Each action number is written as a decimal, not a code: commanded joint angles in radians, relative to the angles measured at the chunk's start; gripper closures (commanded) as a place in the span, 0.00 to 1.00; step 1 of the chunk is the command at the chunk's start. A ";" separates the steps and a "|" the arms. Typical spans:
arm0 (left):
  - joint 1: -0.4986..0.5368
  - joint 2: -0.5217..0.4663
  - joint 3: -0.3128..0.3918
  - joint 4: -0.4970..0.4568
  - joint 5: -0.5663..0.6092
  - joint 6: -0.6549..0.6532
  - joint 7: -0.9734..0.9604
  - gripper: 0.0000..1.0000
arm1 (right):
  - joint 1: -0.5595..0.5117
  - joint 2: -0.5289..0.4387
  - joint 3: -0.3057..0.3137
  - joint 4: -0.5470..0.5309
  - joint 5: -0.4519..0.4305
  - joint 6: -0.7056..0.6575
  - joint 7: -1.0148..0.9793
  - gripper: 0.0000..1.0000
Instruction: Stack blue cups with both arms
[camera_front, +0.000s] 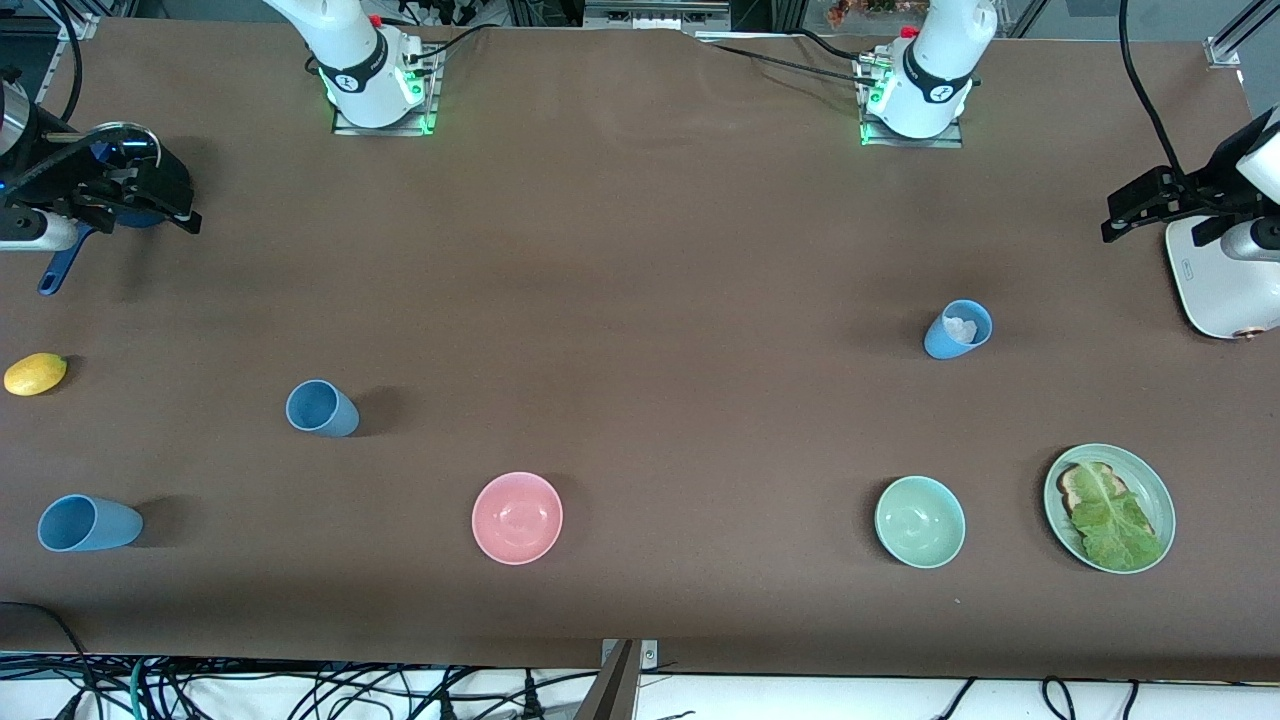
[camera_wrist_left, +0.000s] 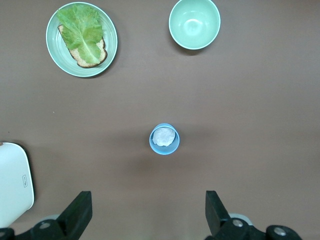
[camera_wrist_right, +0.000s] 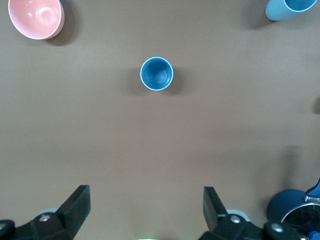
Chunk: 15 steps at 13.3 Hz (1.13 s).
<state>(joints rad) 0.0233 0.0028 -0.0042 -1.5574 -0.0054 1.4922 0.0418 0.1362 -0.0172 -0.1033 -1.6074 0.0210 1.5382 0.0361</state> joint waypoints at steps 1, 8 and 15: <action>0.007 0.008 -0.005 0.014 -0.002 -0.001 -0.010 0.00 | 0.005 0.014 0.001 0.029 -0.022 -0.013 0.008 0.00; 0.007 0.006 -0.005 0.014 -0.002 -0.001 -0.010 0.00 | 0.007 0.013 0.001 0.030 -0.023 -0.015 0.007 0.00; 0.007 0.009 -0.005 0.016 -0.004 0.000 -0.005 0.00 | 0.007 0.013 0.002 0.029 -0.023 -0.018 -0.002 0.00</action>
<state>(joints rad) 0.0242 0.0040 -0.0041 -1.5574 -0.0054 1.4922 0.0417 0.1368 -0.0171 -0.1027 -1.6074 0.0140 1.5381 0.0354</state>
